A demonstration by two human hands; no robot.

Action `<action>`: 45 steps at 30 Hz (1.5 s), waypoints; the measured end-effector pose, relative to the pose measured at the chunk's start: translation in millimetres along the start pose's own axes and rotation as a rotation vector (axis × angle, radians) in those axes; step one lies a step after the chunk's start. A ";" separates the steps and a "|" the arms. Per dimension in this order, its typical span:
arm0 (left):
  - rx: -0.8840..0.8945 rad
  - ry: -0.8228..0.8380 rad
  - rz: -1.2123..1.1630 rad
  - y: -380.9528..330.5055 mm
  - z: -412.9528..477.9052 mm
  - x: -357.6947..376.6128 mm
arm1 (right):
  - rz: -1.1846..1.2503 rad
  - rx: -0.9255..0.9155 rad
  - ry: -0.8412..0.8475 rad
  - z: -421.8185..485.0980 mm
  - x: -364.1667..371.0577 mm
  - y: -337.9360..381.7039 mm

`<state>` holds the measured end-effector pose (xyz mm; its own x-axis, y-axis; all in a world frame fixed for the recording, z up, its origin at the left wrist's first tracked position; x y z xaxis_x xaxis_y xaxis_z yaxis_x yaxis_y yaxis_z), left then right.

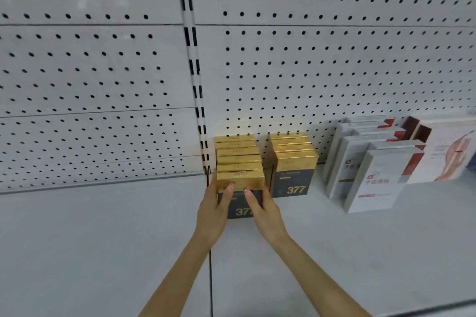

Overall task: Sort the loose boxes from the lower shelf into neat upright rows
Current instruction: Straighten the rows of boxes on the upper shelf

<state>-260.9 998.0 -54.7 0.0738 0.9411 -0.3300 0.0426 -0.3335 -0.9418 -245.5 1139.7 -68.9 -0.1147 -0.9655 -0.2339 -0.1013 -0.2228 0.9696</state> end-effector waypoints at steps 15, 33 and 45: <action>0.020 0.191 -0.263 -3.6 3.4 9.7 | 0.078 0.122 0.146 3.4 2.4 13.7; 0.009 0.139 -0.061 8.5 7.4 4.9 | 0.052 0.131 0.074 1.0 3.8 13.6; 0.040 0.103 0.004 -10.8 4.8 -22.8 | 0.037 0.062 0.016 -11.9 -9.6 30.5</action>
<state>-267.8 980.4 -37.3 0.1757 0.9285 -0.3272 0.0021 -0.3327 -0.9430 -235.7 1140.6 -36.2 -0.1036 -0.9750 -0.1966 -0.1583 -0.1790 0.9710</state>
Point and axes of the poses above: each hand's wrist, its own z-axis towards the middle knuckle, its own x-axis out of the palm, y = z × x, the point moved 8 cm from there along z, towards the middle knuckle, and after that the axes turned 5 degrees about z, right-handed, at the moved point
